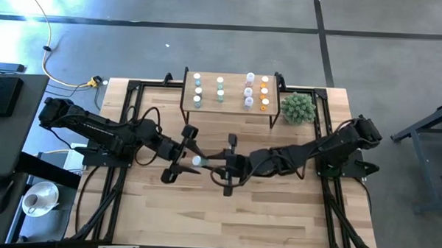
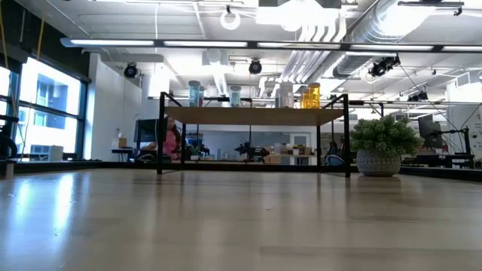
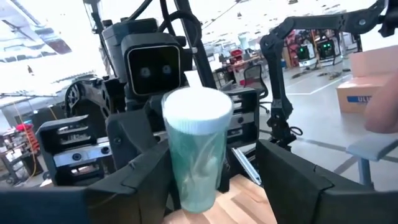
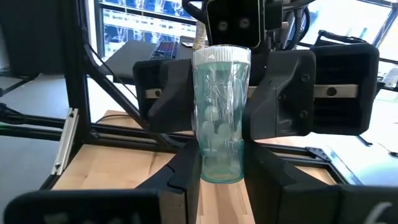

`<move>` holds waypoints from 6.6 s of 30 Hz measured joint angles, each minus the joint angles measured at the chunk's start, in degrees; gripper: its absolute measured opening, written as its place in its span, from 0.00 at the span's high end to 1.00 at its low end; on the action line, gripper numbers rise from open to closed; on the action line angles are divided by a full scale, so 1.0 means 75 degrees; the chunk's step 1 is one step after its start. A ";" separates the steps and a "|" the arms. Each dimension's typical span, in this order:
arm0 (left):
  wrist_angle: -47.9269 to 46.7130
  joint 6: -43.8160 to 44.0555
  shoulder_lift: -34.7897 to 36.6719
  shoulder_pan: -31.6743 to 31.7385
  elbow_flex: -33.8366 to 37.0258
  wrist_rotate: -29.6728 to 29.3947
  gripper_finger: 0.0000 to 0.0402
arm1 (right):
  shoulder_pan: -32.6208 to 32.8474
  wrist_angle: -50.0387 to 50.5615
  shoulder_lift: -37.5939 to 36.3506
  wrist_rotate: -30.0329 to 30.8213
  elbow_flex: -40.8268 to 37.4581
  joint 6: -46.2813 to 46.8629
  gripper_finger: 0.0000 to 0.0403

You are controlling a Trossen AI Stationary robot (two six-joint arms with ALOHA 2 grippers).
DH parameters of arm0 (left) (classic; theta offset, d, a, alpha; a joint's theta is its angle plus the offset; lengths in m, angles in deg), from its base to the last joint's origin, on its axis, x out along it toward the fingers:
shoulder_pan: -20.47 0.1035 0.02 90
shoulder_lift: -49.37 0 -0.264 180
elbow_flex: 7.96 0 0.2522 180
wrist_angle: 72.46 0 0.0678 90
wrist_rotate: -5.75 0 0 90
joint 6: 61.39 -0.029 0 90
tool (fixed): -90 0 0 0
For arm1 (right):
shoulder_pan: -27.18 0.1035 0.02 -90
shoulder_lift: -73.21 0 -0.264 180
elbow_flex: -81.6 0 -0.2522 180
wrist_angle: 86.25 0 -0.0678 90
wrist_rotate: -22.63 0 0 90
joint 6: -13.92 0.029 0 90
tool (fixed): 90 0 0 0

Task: Pick and place medicine bottles onto shelf by color
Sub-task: Put the green pill bottle on the shelf aligned with the other green pill bottles

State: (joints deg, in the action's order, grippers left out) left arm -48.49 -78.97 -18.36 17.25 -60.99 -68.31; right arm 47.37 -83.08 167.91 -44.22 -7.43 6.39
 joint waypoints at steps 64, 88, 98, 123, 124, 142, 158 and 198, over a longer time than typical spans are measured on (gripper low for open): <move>-0.2888 0.0720 -0.1204 0.0029 -0.0006 -0.2823 0.77 | -0.0623 0.2929 0.0038 -0.0948 0.0000 -0.0023 0.47; -0.1816 0.0758 -0.1402 0.0025 -0.0006 -0.2826 0.77 | -0.0743 0.3331 0.0035 -0.0246 0.0000 -0.0002 0.47; -0.1816 0.0924 -0.1400 0.0029 -0.0006 -0.2845 0.76 | -0.0743 0.3343 0.0035 -0.0355 0.0000 0.0001 0.68; -0.2819 0.1062 -0.0474 0.0029 -0.0013 -0.3929 0.49 | -0.0924 0.3483 -0.0068 0.0059 -0.0003 0.0153 0.74; -0.3071 0.1062 -0.0292 0.0029 -0.0013 -0.3929 0.49 | -0.0981 0.3461 -0.0116 0.0060 -0.0003 0.0152 0.74; -0.6079 0.1527 0.2532 0.0023 -0.0013 -0.3777 0.49 | -0.3486 0.1556 -0.0975 -0.0166 -0.0003 0.0323 0.74; -0.5338 0.2008 0.2975 0.0023 0.1531 -0.3735 0.49 | -0.4952 0.2290 -0.0064 -0.2045 -0.0003 0.2286 0.74; -0.4995 0.2124 0.2975 0.0023 0.1714 -0.3741 0.49 | -0.4943 0.2579 0.0734 -0.1894 -0.0006 0.0799 0.72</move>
State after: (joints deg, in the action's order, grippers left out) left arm -85.95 -63.04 3.96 17.42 -48.14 -96.37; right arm 10.30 -63.73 173.42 -58.42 -7.47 12.38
